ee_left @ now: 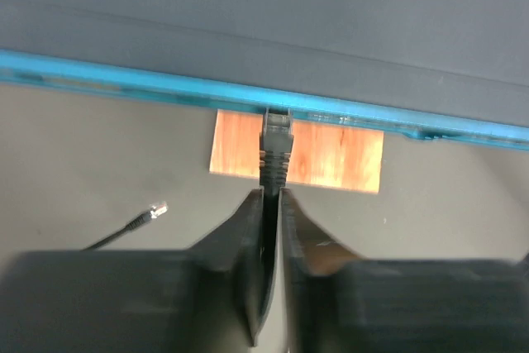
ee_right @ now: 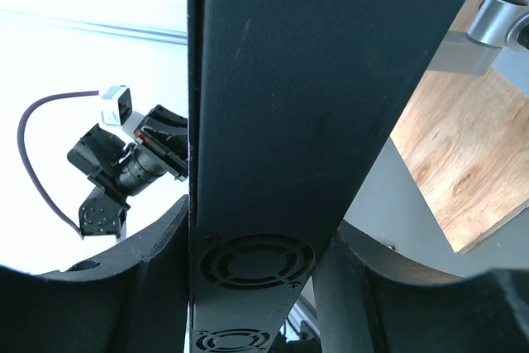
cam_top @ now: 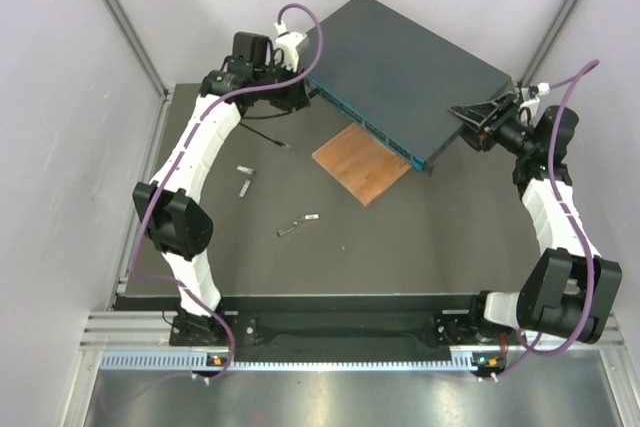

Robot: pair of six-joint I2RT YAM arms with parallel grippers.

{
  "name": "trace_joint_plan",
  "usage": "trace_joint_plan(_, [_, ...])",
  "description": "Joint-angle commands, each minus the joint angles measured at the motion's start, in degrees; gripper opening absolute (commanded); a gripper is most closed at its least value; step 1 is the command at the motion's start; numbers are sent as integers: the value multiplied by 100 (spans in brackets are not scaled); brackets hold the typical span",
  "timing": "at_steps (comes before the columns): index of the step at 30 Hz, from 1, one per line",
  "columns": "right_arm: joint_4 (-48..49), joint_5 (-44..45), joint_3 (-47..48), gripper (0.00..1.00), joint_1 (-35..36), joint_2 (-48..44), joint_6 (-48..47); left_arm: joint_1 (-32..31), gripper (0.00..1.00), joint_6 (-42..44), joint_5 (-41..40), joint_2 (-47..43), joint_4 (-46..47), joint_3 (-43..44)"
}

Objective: Insert the plug into the switch port

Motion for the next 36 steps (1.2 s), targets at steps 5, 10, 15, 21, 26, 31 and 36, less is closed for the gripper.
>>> trace_joint_plan(5, [-254,-103,205,39,34,27,-1313,265,38,-133,216,-728,1051,-599])
trace_joint_plan(10, [-545,-252,258,75,-300,-175,-1480,661,49,-125,454,-1396,743,-1265])
trace_joint_plan(15, [-1141,-507,319,97,-818,-429,-1823,1363,63,-99,805,-2151,383,-1952])
trace_joint_plan(21, [-2905,-789,661,100,-1441,-737,-3324,2558,66,481,902,-2855,-117,-3112])
trace_joint_plan(26, [-3831,-1026,916,100,-2127,-852,-4696,3131,65,1526,630,-2803,-672,-3719])
trace_joint_plan(31, [-4904,-517,1681,100,-2155,-887,-6066,2939,58,2335,-114,-2312,-839,-4176])
trace_joint_plan(36, [-5476,-270,2217,100,-2155,-1027,-6815,2525,54,2161,-715,-1670,-427,-4378])
